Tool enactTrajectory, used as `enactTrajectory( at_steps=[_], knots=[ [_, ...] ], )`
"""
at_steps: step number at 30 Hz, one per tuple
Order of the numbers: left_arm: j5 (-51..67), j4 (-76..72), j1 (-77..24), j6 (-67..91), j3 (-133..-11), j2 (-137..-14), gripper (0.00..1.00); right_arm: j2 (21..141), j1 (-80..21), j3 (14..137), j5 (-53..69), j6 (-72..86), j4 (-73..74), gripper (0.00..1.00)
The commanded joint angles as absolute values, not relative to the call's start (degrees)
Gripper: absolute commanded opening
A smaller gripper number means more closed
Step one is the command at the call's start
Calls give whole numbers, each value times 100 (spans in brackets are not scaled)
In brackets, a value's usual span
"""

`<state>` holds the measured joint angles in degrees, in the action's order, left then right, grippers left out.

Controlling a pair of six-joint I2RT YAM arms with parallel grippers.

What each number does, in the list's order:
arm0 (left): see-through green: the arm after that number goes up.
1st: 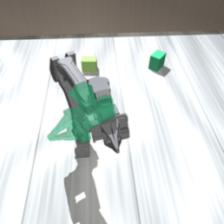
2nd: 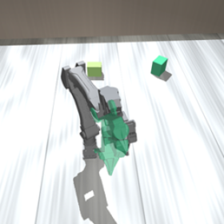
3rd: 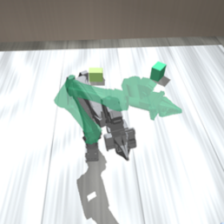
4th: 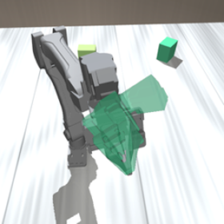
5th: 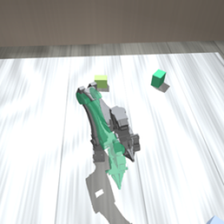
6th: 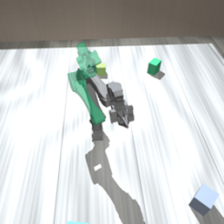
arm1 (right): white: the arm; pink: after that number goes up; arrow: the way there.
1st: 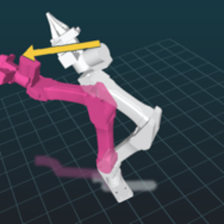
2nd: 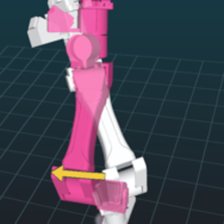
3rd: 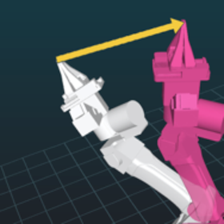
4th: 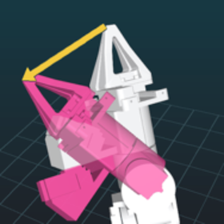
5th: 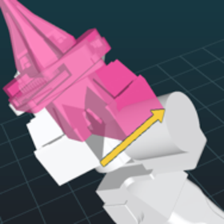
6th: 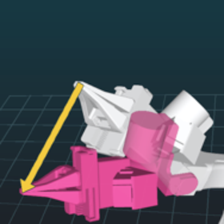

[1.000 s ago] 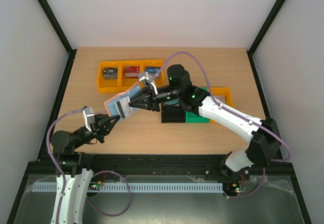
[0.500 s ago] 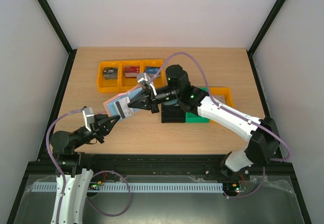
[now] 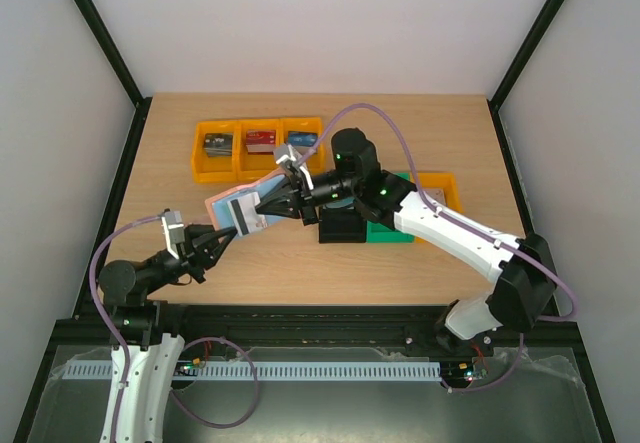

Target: Take the credit cards out of the card holder

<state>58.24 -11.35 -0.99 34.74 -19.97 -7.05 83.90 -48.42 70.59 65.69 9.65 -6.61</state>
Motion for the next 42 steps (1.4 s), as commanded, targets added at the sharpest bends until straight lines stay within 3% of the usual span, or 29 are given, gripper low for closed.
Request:
enactTrajectory(
  at_steps=[1, 3, 23, 27, 33, 38, 42],
  knots=[
    [5835, -1452, -97, 3579, -2017, -722, 9, 8150, -4790, 7055, 6648, 863, -643, 2],
    [5829, -1438, -97, 3585, -2027, -721, 3, 8140, -4782, 7085, 6622, 766, -520, 2],
    [5359, -868, -97, 3414, -2089, -747, 2, 7847, -4476, 7031, 6125, 454, 43, 2],
    [4285, -357, -61, 3688, -2017, -751, 2, 7604, -4188, 7048, 5081, 123, 703, 2],
    [3930, 86, 12, 3993, -1835, -855, 2, 7427, -4051, 7185, 2764, -311, 1716, 2],
    [3600, 235, 212, 4266, -1641, -806, 2, 7374, -4159, 7268, -110, -623, 1659, 2],
    [3566, 209, 369, 4377, -1573, -753, 2, 7412, -4644, 7209, -2752, -2104, 982, 2]
  ],
)
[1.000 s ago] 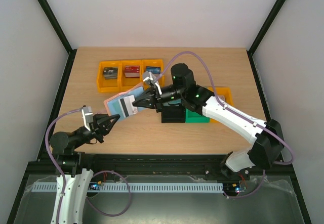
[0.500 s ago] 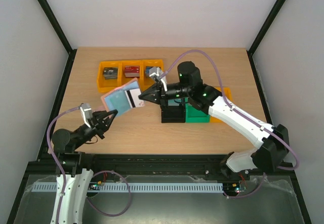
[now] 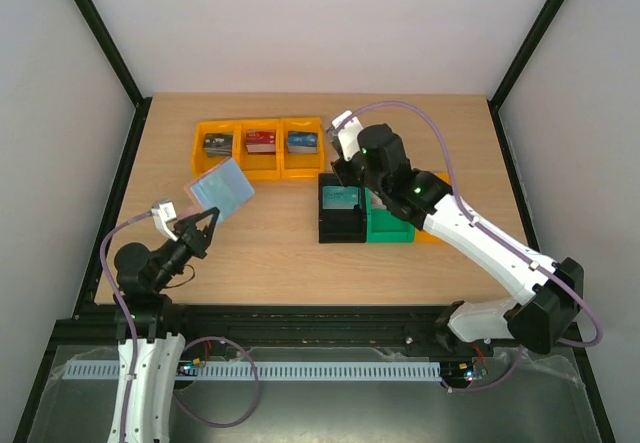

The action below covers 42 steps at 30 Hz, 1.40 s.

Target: Take the credit cards out of the card holder

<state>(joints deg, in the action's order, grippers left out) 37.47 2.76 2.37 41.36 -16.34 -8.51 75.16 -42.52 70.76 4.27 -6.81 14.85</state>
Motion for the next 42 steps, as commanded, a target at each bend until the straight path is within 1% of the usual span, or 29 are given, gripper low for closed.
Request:
enactTrajectory(
  at_steps=[1, 2, 3, 4, 6, 9, 12, 15, 17, 20, 23, 27, 29, 31, 33, 35, 37, 38, 40, 42],
  knots=[
    [3594, 192, 395, 4403, -1550, -748, 2, 7406, -4734, 7082, -3278, -2665, 569, 2],
    [3641, 156, 422, 4425, -1535, -739, 2, 7407, -4842, 6957, -3752, -3296, 115, 2],
    [3685, 138, 448, 4437, -1526, -731, 2, 7406, -4992, 6729, -4282, -4065, -676, 2],
    [3724, 122, 467, 4438, -1520, -723, 2, 7428, -5077, 6519, -4579, -5153, -1382, 2],
    [3752, 115, 508, 4452, -1508, -714, 2, 7534, -5221, 6099, -4952, -6924, -3018, 2],
    [3811, 37, 564, 4505, -1479, -712, 2, 7968, -5346, 5761, -5119, -9252, -5453, 1],
    [3859, 2, 609, 4541, -1452, -721, 2, 8454, -5410, 5559, -4873, -11110, -7491, 2],
    [3892, -38, 640, 4570, -1435, -729, 3, 8861, -5464, 5309, -4003, -12428, -9024, 2],
    [3902, -35, 650, 4570, -1432, -733, 2, 9123, -5508, 5219, -3425, -13019, -9723, 1],
    [3928, -35, 673, 4570, -1433, -721, 2, 9330, -5609, 5208, -3150, -13264, -10091, 2],
    [3933, -41, 694, 4586, -1424, -712, 2, 9339, -5649, 4982, -2951, -13317, -10089, 2],
    [3949, -61, 703, 4614, -1413, -708, 2, 9317, -5686, 4924, -3123, -13210, -9891, 1],
    [3946, -57, 709, 4621, -1406, -704, 2, 9204, -5684, 4884, -3382, -12982, -9461, 1],
    [3907, -29, 707, 4623, -1399, -684, 2, 8964, -5681, 4749, -3722, -12532, -8717, 1],
    [3759, 113, 740, 4687, -1407, -631, 2, 8504, -5646, 4491, -3941, -11794, -7521, 2],
    [3608, 287, 818, 4875, -1341, -522, 2, 7835, -5541, 4301, -3975, -10769, -5725, 2],
    [3597, 343, 910, 5129, -1213, -400, 2, 7208, -5323, 4364, -3807, -9388, -3656, 2],
    [3576, 369, 943, 5231, -1165, -343, 3, 6958, -5153, 4435, -3609, -8758, -2689, 1],
    [3496, 455, 1002, 5364, -1098, -242, 3, 6534, -4618, 4477, -3278, -7681, -1266, 2],
    [3373, 569, 1031, 5408, -1064, -153, 2, 6245, -4102, 4418, -3163, -7200, -330, 2]
  ],
)
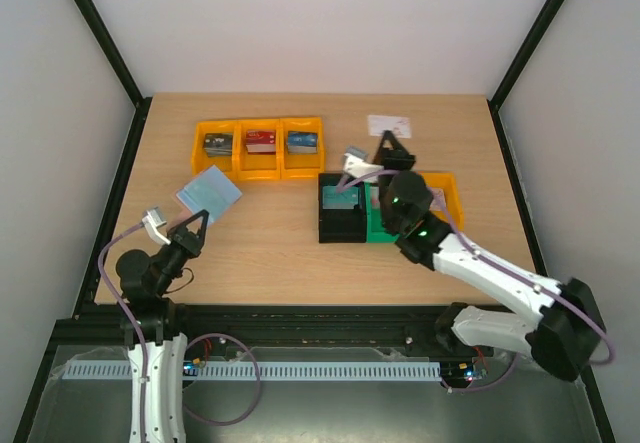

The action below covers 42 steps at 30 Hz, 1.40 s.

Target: Take the credit cards out of the card holder

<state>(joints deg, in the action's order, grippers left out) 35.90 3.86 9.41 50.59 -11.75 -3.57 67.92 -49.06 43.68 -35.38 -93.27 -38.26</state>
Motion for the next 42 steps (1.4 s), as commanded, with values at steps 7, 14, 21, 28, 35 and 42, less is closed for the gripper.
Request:
enactTrajectory(
  at_steps=[7, 14, 21, 28, 35, 42],
  knots=[
    [3112, 894, 1029, 5405, -1043, 35, 2, 5737, -2421, 3924, -2111, -6887, 1054, 2],
    [3111, 1041, 933, 5430, -1017, 44, 2, 6255, -1609, 3831, -1728, -6987, 735, 2],
    [3147, 1039, 916, 5401, -1029, 44, 2, 6652, -1526, 3631, -1737, -7063, 256, 2],
    [3111, 994, 922, 5475, -954, 44, 2, 6932, -1308, 3533, -1478, -7084, 64, 2],
    [3144, 983, 923, 5485, -948, 48, 2, 7095, -1272, 3257, -1368, -7366, -334, 2],
    [3173, 969, 926, 5501, -922, 48, 2, 7453, -1249, 3153, -1327, -7527, -970, 2]
  ],
)
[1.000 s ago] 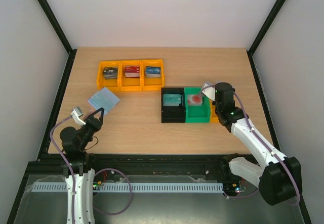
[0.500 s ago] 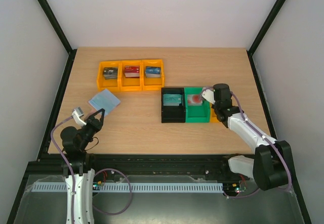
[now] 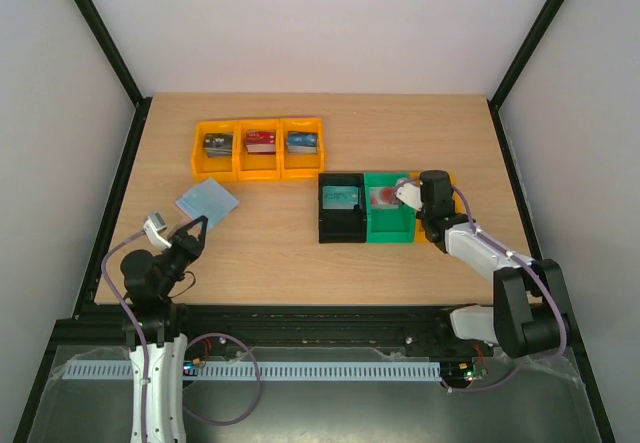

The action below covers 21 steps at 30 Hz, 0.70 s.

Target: Take the credit cards out of the card holder

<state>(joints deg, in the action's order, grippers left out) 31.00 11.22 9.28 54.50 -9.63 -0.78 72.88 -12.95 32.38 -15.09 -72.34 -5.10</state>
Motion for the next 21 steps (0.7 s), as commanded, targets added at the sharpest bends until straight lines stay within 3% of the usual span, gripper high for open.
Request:
enactTrajectory(
  at_steps=[1, 16, 21],
  knots=[
    [3173, 963, 931, 5502, -915, 48, 2, 7494, -1224, 3154, -1288, -7534, -1031, 2],
    [3189, 897, 967, 5559, -857, 52, 2, 7849, -1093, 3123, -931, -7617, -1127, 2],
    [3198, 893, 958, 5547, -868, 52, 2, 7878, -1096, 3106, -853, -7629, -1084, 8]
  ],
)
